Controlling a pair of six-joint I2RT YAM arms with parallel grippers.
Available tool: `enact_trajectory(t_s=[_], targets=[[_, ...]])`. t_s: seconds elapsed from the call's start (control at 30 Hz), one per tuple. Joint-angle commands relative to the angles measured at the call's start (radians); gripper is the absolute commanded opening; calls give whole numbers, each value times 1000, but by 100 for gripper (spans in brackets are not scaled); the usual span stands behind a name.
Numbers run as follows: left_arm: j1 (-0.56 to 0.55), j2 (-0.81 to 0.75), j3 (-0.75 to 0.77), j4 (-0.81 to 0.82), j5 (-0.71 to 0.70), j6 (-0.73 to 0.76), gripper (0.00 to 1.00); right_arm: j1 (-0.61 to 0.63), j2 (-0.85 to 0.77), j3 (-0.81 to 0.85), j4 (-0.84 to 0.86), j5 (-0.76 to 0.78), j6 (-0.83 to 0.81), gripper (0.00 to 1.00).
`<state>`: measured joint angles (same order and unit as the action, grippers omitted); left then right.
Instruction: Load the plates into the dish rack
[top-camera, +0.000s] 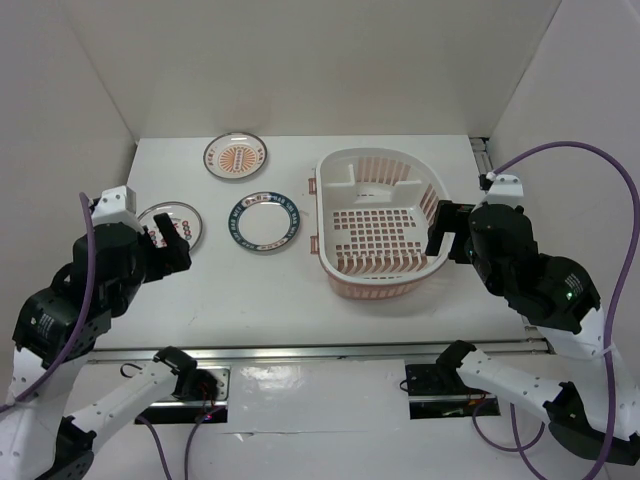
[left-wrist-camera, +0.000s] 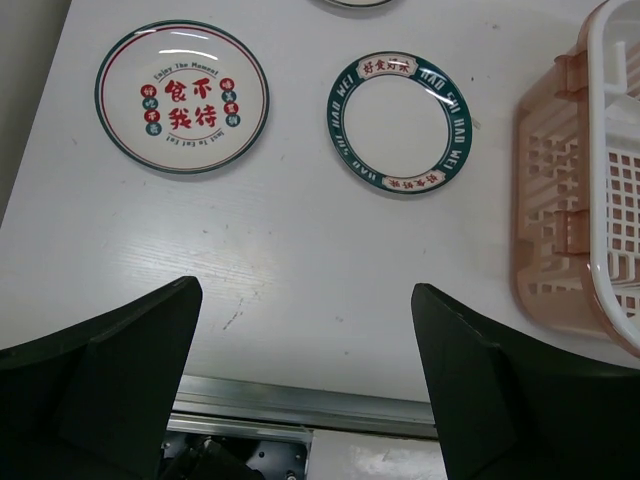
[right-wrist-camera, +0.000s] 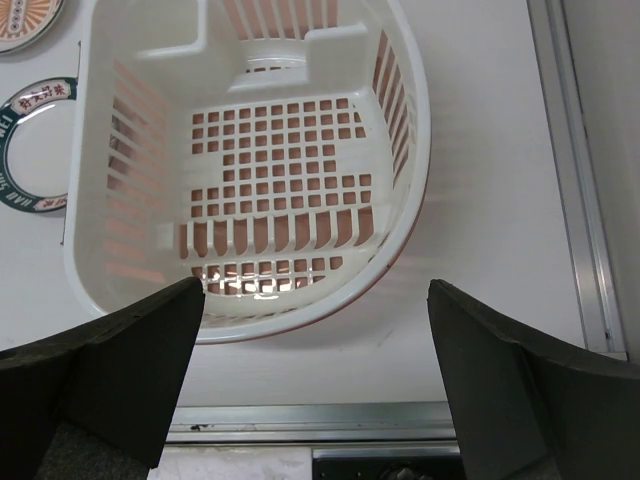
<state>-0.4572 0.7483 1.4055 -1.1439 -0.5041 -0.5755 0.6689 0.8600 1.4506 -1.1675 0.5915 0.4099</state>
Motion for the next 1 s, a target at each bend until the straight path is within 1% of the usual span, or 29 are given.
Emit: enact_trajectory(t_s=[0.0,0.17,0.27,0.3,0.33,0.37,0.4,0.43,0.5,0.53,0.57,0.6,0.63,0.67,0.7,0.73,0.77,0.8,0.83,0.9,0.97], targets=[[-1,2,-16,30,-4,13,100,0,1,-2,37,25,-3,100],[-1,11,-36,30,-4,3,100,0,-21,-12,48,25,-23,100],[-1,20,-77,81,9,-7,100,0,-30,-47,95,-7,-42,100],[-1,20,-101,113,39,-7,100,0,-30,-59,112,-30,-55,100],[-1,8,-158,200,64,-18,100,0,-30,-74,164,-83,-56,100],[-1,8,-189,252,94,-18,100,0,-39,-105,192,-111,-71,100],[-1,28,-213,298,143,-36,100,0,-39,-116,216,-134,-80,100],[8,45,-250,378,162,-62,100,0,-29,-125,256,-175,-80,100],[35,109,-261,418,173,-107,100,0,-15,-137,291,-212,-80,100],[98,123,-261,444,202,-133,100,0,-4,-137,328,-249,-91,100],[194,147,-311,555,270,-161,100,0,5,-163,368,-287,-91,100],[253,167,-312,556,324,-161,100,0,5,-164,368,-288,-91,100],[314,193,-324,585,385,-173,100,0,5,-164,405,-320,-100,100],[377,224,-354,661,460,-187,100,0,17,-177,419,-334,-100,100],[441,259,-368,694,539,-199,100,0,17,-186,431,-343,-100,100],[560,293,-385,741,700,-211,100,0,31,-187,440,-354,-112,100],[601,345,-423,792,749,-239,100,0,42,-196,450,-367,-112,100],[630,367,-424,870,778,-251,100,0,42,-206,463,-368,-112,100],[665,388,-436,909,815,-251,100,0,51,-207,473,-383,-121,100],[678,454,-427,956,832,-276,100,0,51,-229,502,-409,-122,100],[678,509,-404,1056,855,-290,100,0,51,-243,515,-433,-122,100]])
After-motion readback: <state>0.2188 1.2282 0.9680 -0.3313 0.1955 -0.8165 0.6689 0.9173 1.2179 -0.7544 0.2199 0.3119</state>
